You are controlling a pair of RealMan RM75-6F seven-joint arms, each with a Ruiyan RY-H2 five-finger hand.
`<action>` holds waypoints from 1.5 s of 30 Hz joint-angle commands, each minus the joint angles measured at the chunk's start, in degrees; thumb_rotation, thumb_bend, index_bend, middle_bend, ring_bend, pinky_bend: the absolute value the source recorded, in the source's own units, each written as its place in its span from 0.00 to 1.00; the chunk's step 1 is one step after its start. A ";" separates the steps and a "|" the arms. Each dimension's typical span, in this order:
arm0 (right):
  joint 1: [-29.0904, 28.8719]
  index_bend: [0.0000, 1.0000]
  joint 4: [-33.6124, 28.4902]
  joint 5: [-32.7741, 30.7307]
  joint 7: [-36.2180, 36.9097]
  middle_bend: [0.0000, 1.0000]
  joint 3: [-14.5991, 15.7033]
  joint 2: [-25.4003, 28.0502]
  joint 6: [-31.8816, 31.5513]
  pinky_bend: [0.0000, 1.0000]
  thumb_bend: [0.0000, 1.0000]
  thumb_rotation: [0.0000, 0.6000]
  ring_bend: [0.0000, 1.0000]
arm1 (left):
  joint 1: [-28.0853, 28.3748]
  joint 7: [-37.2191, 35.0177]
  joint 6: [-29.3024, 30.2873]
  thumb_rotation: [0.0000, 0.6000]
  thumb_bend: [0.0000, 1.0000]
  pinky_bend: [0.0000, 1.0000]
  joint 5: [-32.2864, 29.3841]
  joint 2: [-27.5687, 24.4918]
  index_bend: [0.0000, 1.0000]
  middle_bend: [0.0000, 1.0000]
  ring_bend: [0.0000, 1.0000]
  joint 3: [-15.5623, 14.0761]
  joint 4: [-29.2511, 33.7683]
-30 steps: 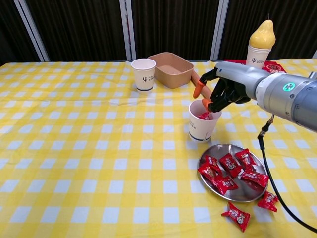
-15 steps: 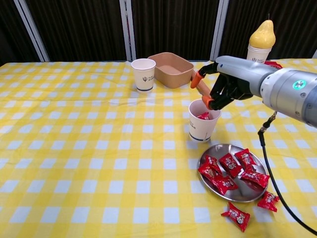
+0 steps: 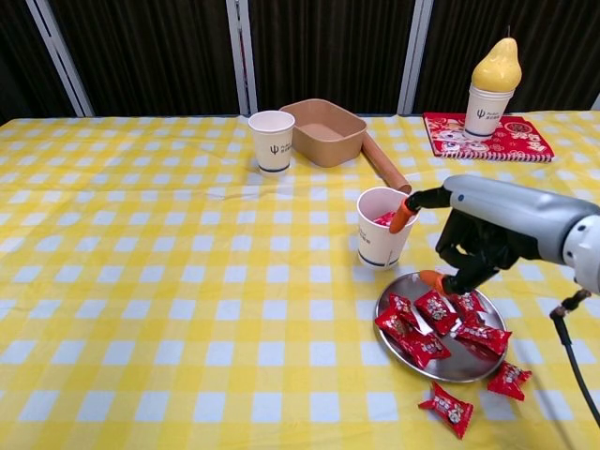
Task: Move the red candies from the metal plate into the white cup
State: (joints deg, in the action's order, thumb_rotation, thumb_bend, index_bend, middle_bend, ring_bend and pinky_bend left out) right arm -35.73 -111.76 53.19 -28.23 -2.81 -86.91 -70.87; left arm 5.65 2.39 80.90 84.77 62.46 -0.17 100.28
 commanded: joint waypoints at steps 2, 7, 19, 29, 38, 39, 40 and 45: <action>1.44 0.27 1.47 1.92 -0.84 0.89 2.24 -1.83 -0.66 0.98 0.42 1.00 1.00 | -0.15 -0.43 0.54 1.00 0.00 0.00 0.48 0.16 0.00 0.00 0.00 0.06 -0.27; 2.67 0.27 3.47 2.60 -1.03 0.89 3.35 -3.77 -0.66 0.98 0.39 1.00 1.00 | -0.27 -0.86 0.94 1.00 0.00 0.00 0.96 0.31 0.00 0.00 0.00 0.02 -0.60; 4.38 0.27 7.55 3.73 -0.78 0.89 3.82 -5.68 0.55 0.98 0.31 1.00 1.00 | -0.27 -1.17 0.95 1.00 0.00 0.00 0.85 0.48 0.00 0.00 0.00 0.16 -0.83; 4.88 0.27 10.77 2.72 -0.51 0.89 2.88 -6.79 2.83 0.98 0.31 1.00 1.00 | -0.32 -1.05 0.99 1.00 0.00 0.00 0.77 0.49 0.00 0.00 0.00 0.19 -0.81; 5.30 0.27 12.48 2.23 0.63 0.89 1.70 -7.40 4.31 0.98 0.31 1.00 1.00 | -0.32 -1.06 0.92 1.00 0.00 0.00 0.78 0.48 0.00 0.00 0.00 0.18 -0.82; 5.34 0.27 12.54 2.28 0.77 0.89 1.58 -7.49 4.45 0.98 0.31 1.00 1.00 | -0.33 -1.06 0.95 1.00 0.00 0.00 0.79 0.49 0.00 0.00 0.00 0.19 -0.82; 5.36 0.27 12.58 2.31 0.83 0.89 1.54 -7.52 4.55 0.98 0.31 1.00 1.00 | -0.33 -1.06 0.96 1.00 0.00 0.00 0.79 0.50 0.00 0.00 0.00 0.19 -0.84; 5.52 0.27 13.26 1.80 0.87 0.89 1.31 -7.82 5.37 0.98 0.31 1.00 1.00 | -0.37 -1.06 1.06 1.00 0.00 0.00 0.82 0.51 0.00 0.00 0.00 0.22 -0.83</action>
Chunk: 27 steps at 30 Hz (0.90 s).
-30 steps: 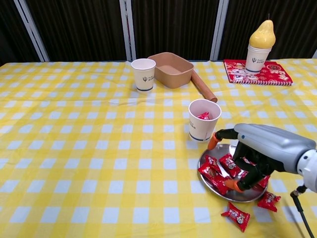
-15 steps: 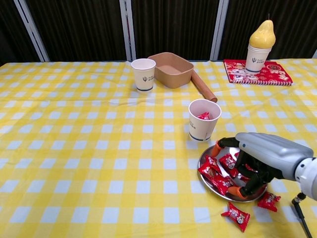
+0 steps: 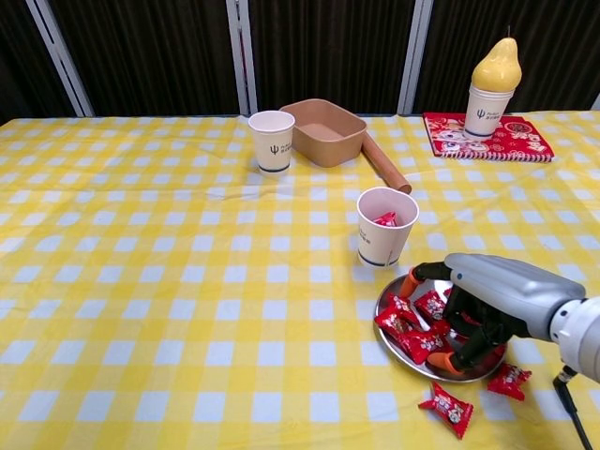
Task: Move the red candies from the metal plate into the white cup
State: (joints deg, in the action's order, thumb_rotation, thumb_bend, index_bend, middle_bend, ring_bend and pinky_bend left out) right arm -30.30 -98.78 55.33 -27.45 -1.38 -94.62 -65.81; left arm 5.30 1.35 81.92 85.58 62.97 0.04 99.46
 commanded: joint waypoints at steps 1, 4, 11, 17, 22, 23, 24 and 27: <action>0.13 0.28 0.36 -0.47 0.21 0.89 -0.18 -0.16 0.45 0.98 0.31 1.00 1.00 | -0.02 -0.03 0.08 1.00 0.00 0.00 0.03 0.01 0.00 0.00 0.00 0.02 -0.02; 0.30 0.33 0.79 -0.80 0.75 0.89 -0.32 -0.24 1.07 0.98 0.31 1.00 1.00 | -0.02 -0.02 0.08 1.00 0.00 0.00 -0.01 0.03 0.00 0.00 0.00 0.05 -0.06; 0.54 0.48 1.45 -0.66 1.90 0.89 -0.64 -0.81 2.12 0.98 0.42 1.00 1.00 | -0.07 0.04 0.15 1.00 0.00 0.00 -0.14 0.08 0.00 0.00 0.00 0.13 -0.06; 0.75 0.56 1.73 -0.13 2.98 0.89 -1.34 -1.20 2.30 0.98 0.54 1.00 1.00 | -0.08 0.03 0.11 1.00 0.00 0.00 -0.27 0.10 0.00 0.00 0.00 0.17 -0.02; 0.83 0.59 1.76 -0.26 3.20 0.89 -1.73 -1.06 2.59 0.98 0.57 1.00 1.00 | -0.05 0.02 0.03 1.00 0.00 0.00 -0.32 0.08 0.00 0.00 0.00 0.18 -0.03; 0.88 0.59 1.70 -0.21 3.26 0.89 -1.80 -1.03 2.58 0.98 0.57 1.00 1.00 | -0.05 0.01 -0.01 1.00 0.00 0.00 -0.33 0.07 0.00 0.00 0.00 0.17 -0.01; 0.92 0.59 1.63 -0.09 3.34 0.89 -1.86 -1.00 2.54 0.98 0.57 1.00 1.00 | -0.05 0.01 -0.02 1.00 0.00 0.00 -0.33 0.06 0.00 0.00 0.00 0.16 0.00; 1.04 0.59 1.26 0.32 3.58 0.89 -2.08 -0.80 2.34 0.98 0.57 1.00 1.00 | -0.06 0.02 -0.01 1.00 0.00 0.00 -0.26 0.04 0.00 0.00 0.00 0.13 0.01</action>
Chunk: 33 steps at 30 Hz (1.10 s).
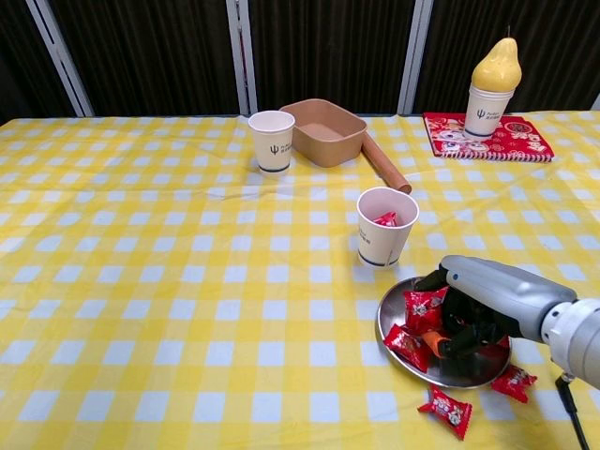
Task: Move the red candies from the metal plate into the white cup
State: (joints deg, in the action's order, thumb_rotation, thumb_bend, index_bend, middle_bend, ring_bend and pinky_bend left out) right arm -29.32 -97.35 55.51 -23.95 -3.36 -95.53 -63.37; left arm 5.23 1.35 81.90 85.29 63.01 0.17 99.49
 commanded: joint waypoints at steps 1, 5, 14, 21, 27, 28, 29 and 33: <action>0.07 0.59 -0.39 0.22 0.01 0.89 -0.23 0.26 -0.21 0.98 0.57 1.00 1.00 | 0.01 0.02 -0.01 1.00 0.00 0.00 0.03 0.01 0.00 0.00 0.00 -0.01 -0.01; 0.05 0.59 -1.95 0.41 -0.12 0.89 -1.08 1.15 -0.81 0.98 0.57 1.00 1.00 | 0.01 0.02 -0.05 1.00 0.00 0.00 0.02 -0.02 0.00 0.00 0.00 -0.03 0.02; -0.38 0.59 -7.64 0.13 -1.47 0.89 -4.06 5.34 -2.85 0.98 0.57 1.00 1.00 | 0.02 -0.03 -0.17 1.00 0.00 0.00 -0.02 -0.05 0.00 0.00 0.00 -0.05 0.08; -1.62 0.59 -10.95 -1.75 -2.66 0.89 -7.77 8.47 -3.89 0.98 0.57 1.00 1.00 | 0.06 -0.09 -0.28 1.00 0.00 0.00 -0.19 -0.10 0.00 0.00 0.00 0.01 0.19; -3.70 0.59 -11.55 -3.81 -3.63 0.89 -11.12 9.54 -4.10 0.98 0.57 1.00 1.00 | 0.13 -0.21 -0.55 1.00 0.00 0.00 -0.51 -0.21 0.00 0.00 0.00 0.07 0.30; -4.13 0.59 -11.26 -4.37 -3.78 0.89 -11.55 9.42 -3.96 0.98 0.57 1.00 1.00 | 0.15 -0.19 -0.59 1.00 0.00 0.00 -0.51 -0.24 0.00 0.00 0.00 0.07 0.33; -4.46 0.59 -10.98 -4.73 -3.89 0.89 -11.86 9.28 -3.87 0.98 0.57 1.00 1.00 | 0.16 -0.19 -0.62 1.00 0.00 0.00 -0.51 -0.24 0.00 0.00 0.00 0.06 0.33; -6.30 0.59 -8.79 -7.15 -4.25 0.89 -13.31 8.03 -2.91 0.98 0.57 1.00 1.00 | 0.20 -0.29 -0.86 1.00 0.00 0.00 -0.71 -0.33 0.00 0.00 0.00 0.04 0.42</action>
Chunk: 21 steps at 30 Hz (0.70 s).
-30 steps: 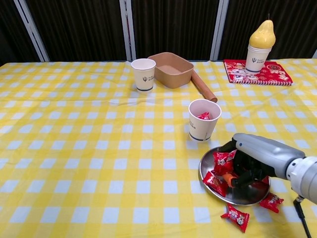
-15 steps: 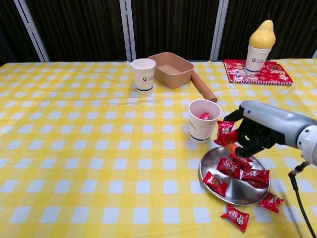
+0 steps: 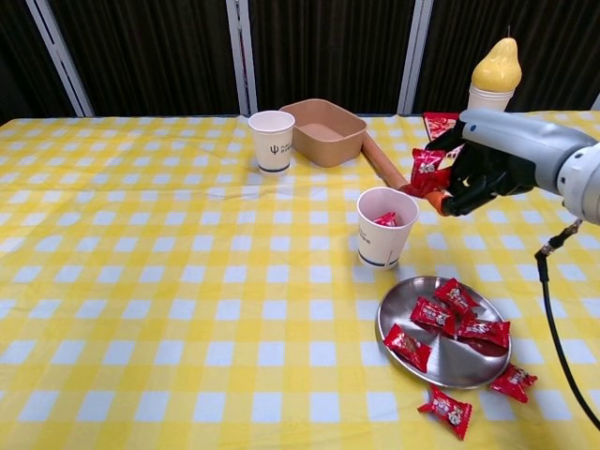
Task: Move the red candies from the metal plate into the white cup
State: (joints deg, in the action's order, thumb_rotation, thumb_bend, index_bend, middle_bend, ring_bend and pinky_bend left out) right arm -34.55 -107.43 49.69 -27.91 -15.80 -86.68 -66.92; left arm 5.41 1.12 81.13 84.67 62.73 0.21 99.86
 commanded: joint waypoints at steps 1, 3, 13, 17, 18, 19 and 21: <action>-1.59 0.59 2.02 -1.99 -0.32 0.89 -1.19 -1.29 0.93 0.98 0.57 1.00 1.00 | 0.06 -0.12 -0.17 1.00 0.00 0.00 -0.19 -0.08 0.00 0.00 0.00 0.04 0.08; -2.56 0.59 3.43 -2.97 -0.36 0.89 -1.65 -2.18 1.48 0.98 0.57 1.00 1.00 | 0.10 -0.25 -0.30 1.00 0.00 0.00 -0.33 -0.13 0.00 0.00 0.00 0.08 0.07; -5.95 0.55 9.42 -5.82 -0.08 0.89 -2.46 -5.46 3.49 0.98 0.57 1.00 1.00 | 0.40 -0.64 -1.34 1.00 0.00 0.00 -1.22 -0.54 0.00 0.00 0.00 0.14 0.39; -6.33 0.51 10.77 -6.05 0.67 0.89 -2.30 -5.84 3.88 0.98 0.57 1.00 1.00 | 0.48 -0.74 -1.63 1.00 0.00 0.00 -1.45 -0.68 0.00 0.00 0.00 0.15 0.55; -6.35 0.50 10.99 -5.98 0.86 0.89 -2.17 -5.84 3.96 0.98 0.57 1.00 1.00 | 0.50 -0.75 -1.70 1.00 0.00 0.00 -1.50 -0.71 0.00 0.00 0.00 0.13 0.57; -6.36 0.49 11.15 -5.94 0.99 0.89 -2.00 -5.78 4.03 0.98 0.57 1.00 1.00 | 0.53 -0.77 -1.82 1.00 0.00 0.00 -1.58 -0.75 0.00 0.00 0.00 0.12 0.63; -6.34 0.47 11.22 -5.78 1.31 0.89 -1.80 -5.67 4.07 0.98 0.57 1.00 1.00 | 0.57 -0.78 -1.94 1.00 0.00 0.00 -1.64 -0.82 0.00 0.00 0.00 0.11 0.72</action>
State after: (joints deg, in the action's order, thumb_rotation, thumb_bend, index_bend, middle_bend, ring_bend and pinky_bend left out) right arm -40.89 -96.24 43.86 -26.67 -17.66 -92.39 -62.86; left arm 5.98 0.34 79.19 83.03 61.91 0.32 100.59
